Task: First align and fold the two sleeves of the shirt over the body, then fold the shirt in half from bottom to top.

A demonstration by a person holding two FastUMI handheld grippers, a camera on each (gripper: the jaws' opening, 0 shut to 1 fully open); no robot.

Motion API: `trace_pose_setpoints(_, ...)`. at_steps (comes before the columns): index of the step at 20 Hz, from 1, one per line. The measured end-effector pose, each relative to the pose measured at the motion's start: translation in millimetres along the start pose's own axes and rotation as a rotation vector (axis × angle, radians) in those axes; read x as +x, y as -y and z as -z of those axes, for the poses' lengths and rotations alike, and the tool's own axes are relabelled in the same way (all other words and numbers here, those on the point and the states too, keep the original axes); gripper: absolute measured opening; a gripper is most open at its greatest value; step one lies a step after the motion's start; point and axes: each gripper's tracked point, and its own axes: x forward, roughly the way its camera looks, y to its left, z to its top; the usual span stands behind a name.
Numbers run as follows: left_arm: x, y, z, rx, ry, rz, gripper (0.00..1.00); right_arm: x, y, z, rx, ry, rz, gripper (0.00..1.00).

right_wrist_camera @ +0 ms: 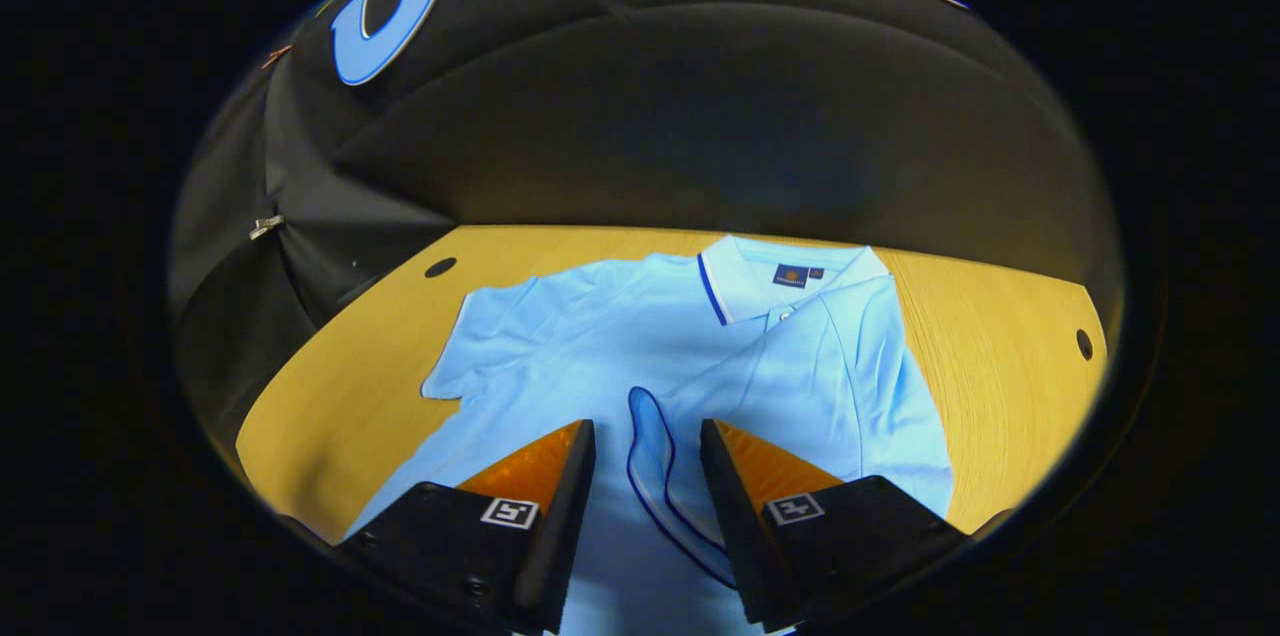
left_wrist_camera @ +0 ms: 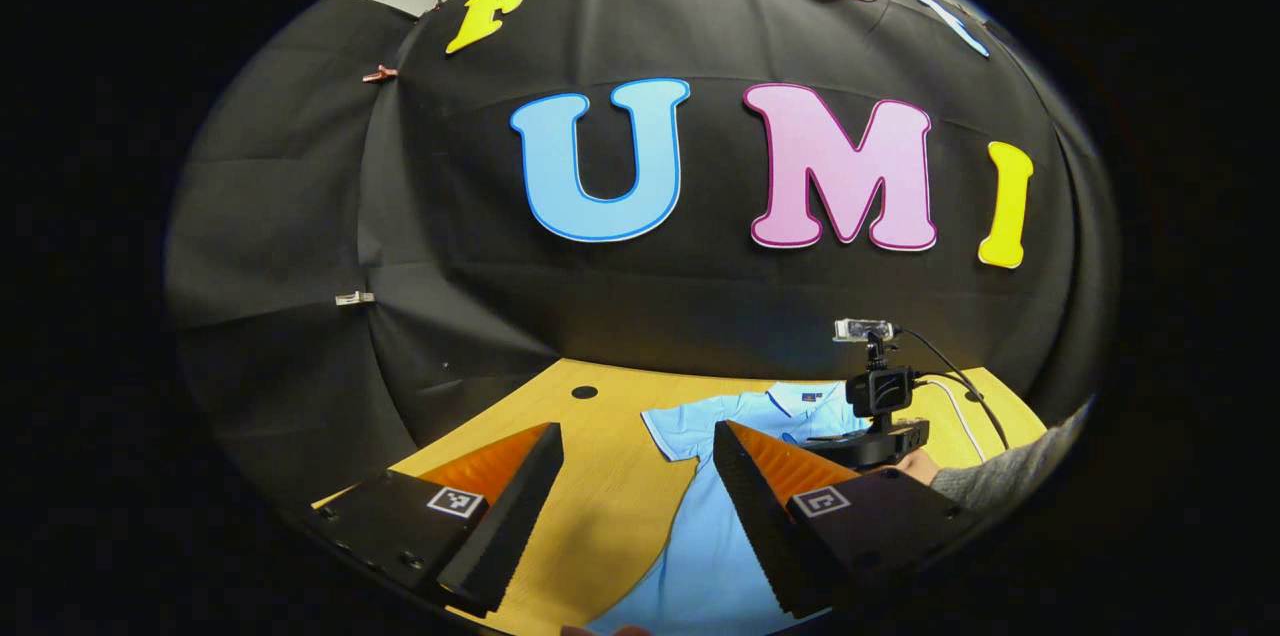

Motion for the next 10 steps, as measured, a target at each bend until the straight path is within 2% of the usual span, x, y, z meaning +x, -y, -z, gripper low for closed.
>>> trace_pose_setpoints(2,9.6,5.9,6.5,0.009,-0.02,0.024,0.96,-12.2,-2.9,-19.3,-0.017,0.086,0.004,0.71)
trace_pose_setpoints(3,18.1,7.8,11.1,0.011,-0.036,0.031,0.96,-22.8,-4.1,-31.7,-0.026,0.133,0.007,0.66)
trace_pose_setpoints(4,29.0,10.6,16.0,0.008,-0.053,0.041,0.96,-38.0,-4.6,-45.8,-0.038,0.187,0.015,0.67)
trace_pose_setpoints(5,40.9,13.8,19.9,-0.004,-0.069,0.056,0.96,-51.3,-3.8,-54.5,-0.05,0.223,0.024,0.74)
trace_pose_setpoints(7,68.2,19.4,26.7,-0.049,-0.103,0.087,0.96,-84.3,-4.3,-70.7,-0.076,0.296,0.035,0.75)
trace_pose_setpoints(10,115.9,20.9,39.2,-0.13,-0.154,0.094,0.96,-130.2,-3.8,-84.6,-0.093,0.362,0.029,0.75)
